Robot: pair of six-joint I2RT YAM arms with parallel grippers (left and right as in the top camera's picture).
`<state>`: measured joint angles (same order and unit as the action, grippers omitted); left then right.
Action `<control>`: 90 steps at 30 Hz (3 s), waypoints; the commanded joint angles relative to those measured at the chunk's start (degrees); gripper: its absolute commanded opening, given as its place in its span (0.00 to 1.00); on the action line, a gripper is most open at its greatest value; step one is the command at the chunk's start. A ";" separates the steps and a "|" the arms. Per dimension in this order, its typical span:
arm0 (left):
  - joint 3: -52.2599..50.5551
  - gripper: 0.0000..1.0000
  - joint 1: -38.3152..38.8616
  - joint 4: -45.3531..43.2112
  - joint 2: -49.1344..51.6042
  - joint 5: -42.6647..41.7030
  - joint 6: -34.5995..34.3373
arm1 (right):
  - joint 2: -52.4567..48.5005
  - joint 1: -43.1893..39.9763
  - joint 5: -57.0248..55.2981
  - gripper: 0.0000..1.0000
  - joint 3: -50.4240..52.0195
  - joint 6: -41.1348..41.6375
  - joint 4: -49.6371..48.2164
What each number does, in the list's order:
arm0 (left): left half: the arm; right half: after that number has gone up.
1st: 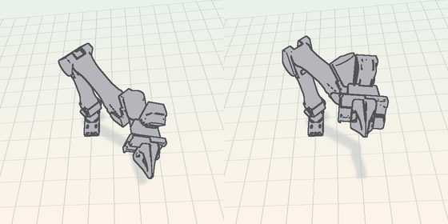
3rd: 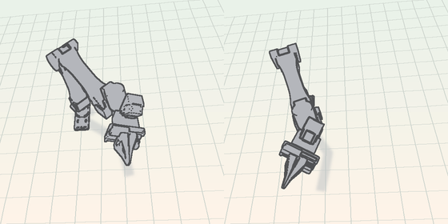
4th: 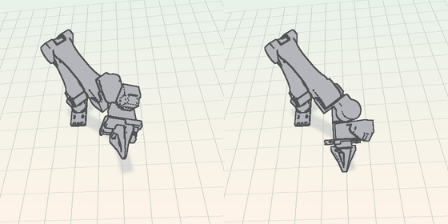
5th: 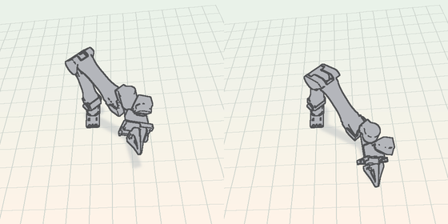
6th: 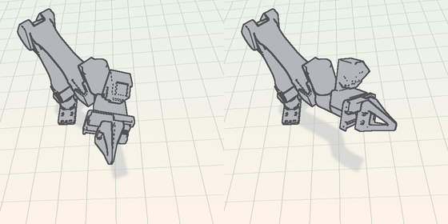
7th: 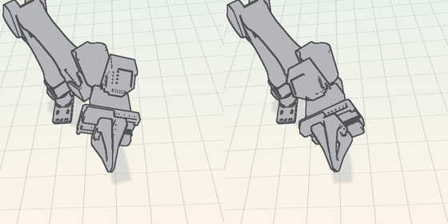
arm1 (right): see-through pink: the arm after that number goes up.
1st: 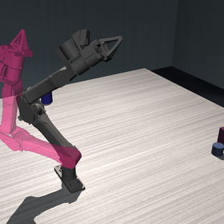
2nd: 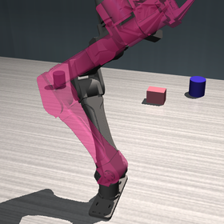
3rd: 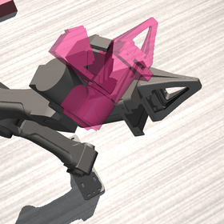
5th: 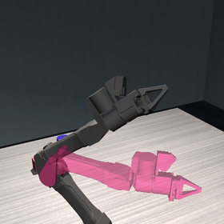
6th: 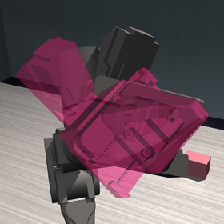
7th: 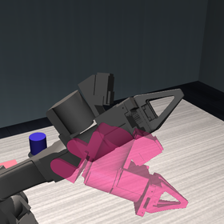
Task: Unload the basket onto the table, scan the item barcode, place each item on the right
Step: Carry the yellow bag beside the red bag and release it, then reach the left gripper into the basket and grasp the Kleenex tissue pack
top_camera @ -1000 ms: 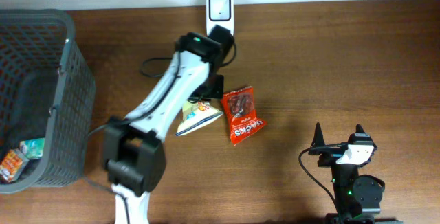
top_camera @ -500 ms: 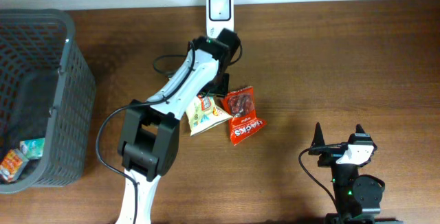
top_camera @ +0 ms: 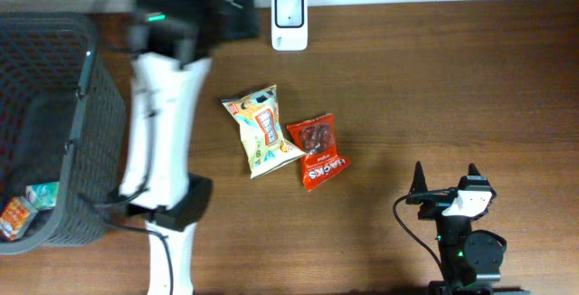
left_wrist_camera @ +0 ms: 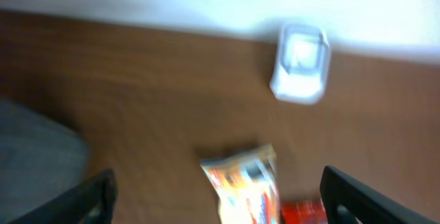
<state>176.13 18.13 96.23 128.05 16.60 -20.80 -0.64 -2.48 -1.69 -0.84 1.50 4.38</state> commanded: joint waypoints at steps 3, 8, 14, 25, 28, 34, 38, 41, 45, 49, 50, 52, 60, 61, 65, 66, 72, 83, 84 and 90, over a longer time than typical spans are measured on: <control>3.58 0.99 -17.40 0.48 -8.96 0.28 -4.44 | 0.46 -0.17 -0.48 0.99 0.52 0.28 0.09; 1.64 0.99 -33.46 0.48 -14.27 0.07 -4.42 | 0.46 -0.17 -0.48 0.99 0.52 0.28 0.09; -17.11 0.99 -46.86 0.48 -17.18 -2.10 -6.19 | 0.46 -0.17 -0.48 0.99 0.52 0.28 0.09; -57.02 0.97 -47.93 -12.00 -17.16 8.57 -14.60 | 0.46 -0.17 -0.48 0.98 0.52 0.28 0.09; -64.94 0.90 -48.81 -17.25 -17.16 8.76 -14.62 | 0.46 -0.17 -0.48 0.99 0.52 0.28 0.09; -76.81 0.90 -54.71 -23.67 -17.16 8.00 -17.18 | 0.46 -0.17 -0.48 0.99 0.52 0.28 0.09; -83.87 0.88 -56.65 -28.74 -17.16 4.46 -17.18 | 0.46 -0.17 -0.48 0.99 0.52 0.28 0.09; -87.71 0.87 -56.78 -32.41 -17.16 3.72 -17.18 | 0.46 -0.17 -0.48 0.99 0.52 0.28 0.09; -91.93 0.86 -55.93 -37.16 -17.16 3.76 -17.18 | 0.46 -0.17 -0.48 0.99 0.52 0.28 0.09; -95.73 0.85 -55.91 -40.87 -17.16 4.22 -17.20 | 0.46 -0.17 -0.48 0.98 0.52 0.28 0.09; -96.61 0.85 -55.91 -41.88 -17.16 4.20 -17.20 | 0.46 -0.17 -0.48 0.99 0.52 0.28 0.09; -97.98 0.85 -56.02 -44.13 -17.11 4.17 -17.18 | 0.46 -0.17 -0.48 0.99 0.52 0.28 0.09; -100.35 0.56 -56.28 -49.94 -16.98 6.16 -17.18 | 0.46 -0.17 -0.48 0.98 0.52 0.28 0.09; -100.35 0.40 -56.28 -50.38 -16.87 6.16 -17.16 | 0.46 -0.17 -0.48 0.99 0.52 0.28 0.09; -100.35 0.10 -56.28 -49.29 -16.87 4.74 -17.16 | 0.46 -0.17 -0.48 0.99 0.52 0.28 0.09; -100.35 0.06 -56.28 -49.09 -16.87 3.80 -17.16 | 0.46 -0.17 -0.48 0.99 0.52 0.28 0.09; -96.39 0.00 -56.28 -45.18 -22.32 -1.84 -17.14 | 0.46 -0.17 -0.48 0.99 0.52 0.28 0.09; -85.11 0.00 -54.10 -48.19 -52.68 -37.66 -17.40 | 0.46 -0.17 -0.48 0.99 0.52 0.28 0.09; -85.11 0.00 -52.39 -49.13 -55.08 -42.27 -17.40 | 0.46 -0.17 -0.48 0.99 0.52 0.28 0.09; -85.11 0.00 -32.30 -49.90 -60.78 -43.63 -13.07 | 0.46 -0.17 -0.48 0.99 0.52 0.28 0.09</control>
<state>91.22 -24.69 46.24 67.40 -22.11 -37.52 -0.62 -2.48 -1.72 -0.84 1.50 4.38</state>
